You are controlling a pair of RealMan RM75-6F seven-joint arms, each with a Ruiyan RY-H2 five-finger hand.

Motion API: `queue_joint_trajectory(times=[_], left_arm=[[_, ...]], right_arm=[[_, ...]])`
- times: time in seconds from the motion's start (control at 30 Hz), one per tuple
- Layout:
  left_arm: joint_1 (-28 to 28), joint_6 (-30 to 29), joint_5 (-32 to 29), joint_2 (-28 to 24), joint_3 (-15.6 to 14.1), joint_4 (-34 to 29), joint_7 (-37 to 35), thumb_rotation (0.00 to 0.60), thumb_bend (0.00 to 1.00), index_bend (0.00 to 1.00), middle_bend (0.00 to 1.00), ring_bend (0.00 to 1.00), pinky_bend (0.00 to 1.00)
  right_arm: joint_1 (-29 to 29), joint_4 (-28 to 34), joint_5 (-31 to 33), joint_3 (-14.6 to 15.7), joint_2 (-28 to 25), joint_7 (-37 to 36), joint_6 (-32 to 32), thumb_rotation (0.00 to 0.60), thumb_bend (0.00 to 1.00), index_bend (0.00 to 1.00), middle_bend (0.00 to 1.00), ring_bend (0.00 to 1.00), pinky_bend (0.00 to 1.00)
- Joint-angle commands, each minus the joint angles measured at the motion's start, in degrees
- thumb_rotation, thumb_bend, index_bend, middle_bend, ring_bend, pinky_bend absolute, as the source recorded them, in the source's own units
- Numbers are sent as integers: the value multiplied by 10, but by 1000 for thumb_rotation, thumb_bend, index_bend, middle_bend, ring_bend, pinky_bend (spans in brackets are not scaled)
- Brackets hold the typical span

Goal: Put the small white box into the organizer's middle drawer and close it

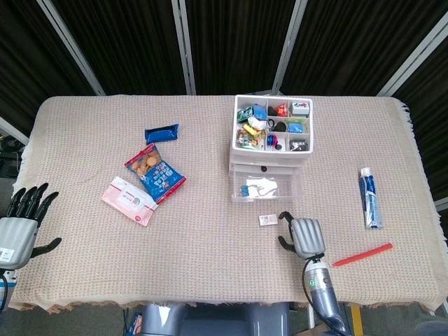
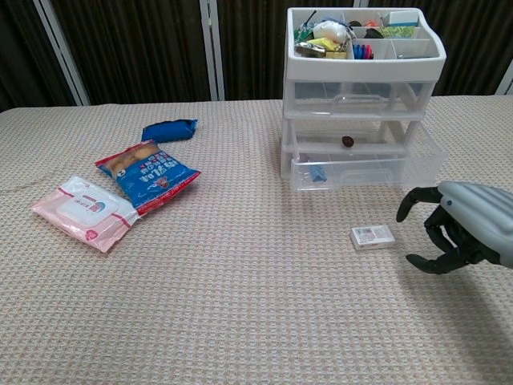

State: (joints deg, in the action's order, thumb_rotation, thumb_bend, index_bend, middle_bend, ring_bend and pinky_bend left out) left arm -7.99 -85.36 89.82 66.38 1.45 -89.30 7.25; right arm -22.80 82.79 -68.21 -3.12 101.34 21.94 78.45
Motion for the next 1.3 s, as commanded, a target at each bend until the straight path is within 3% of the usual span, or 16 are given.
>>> queue_joint_trajectory(times=[0.03, 1.03, 1.17, 1.3], left_arm=[[0, 1, -1, 0, 0, 0, -1, 600, 85, 117, 0, 0, 0], [-1, 5, -5, -2, 0, -4, -5, 600, 85, 118, 0, 0, 0], [-1, 5, -5, -2, 1, -4, -5, 600, 83, 121, 0, 0, 0], [0, 5, -5, -2, 1, -5, -6, 600, 87, 122, 0, 0, 0]], right_arm=[[-3, -14, 4, -10, 15, 0, -7, 600, 226, 365, 832, 807, 718], [-17, -91, 16, -54, 89, 23, -55, 600, 324, 345, 833, 808, 718], [-16, -99, 17, -53, 93, 27, -59, 600, 329, 384, 833, 808, 718], [-15, -110, 14, -54, 101, 24, -58, 600, 334, 495, 835, 810, 718]])
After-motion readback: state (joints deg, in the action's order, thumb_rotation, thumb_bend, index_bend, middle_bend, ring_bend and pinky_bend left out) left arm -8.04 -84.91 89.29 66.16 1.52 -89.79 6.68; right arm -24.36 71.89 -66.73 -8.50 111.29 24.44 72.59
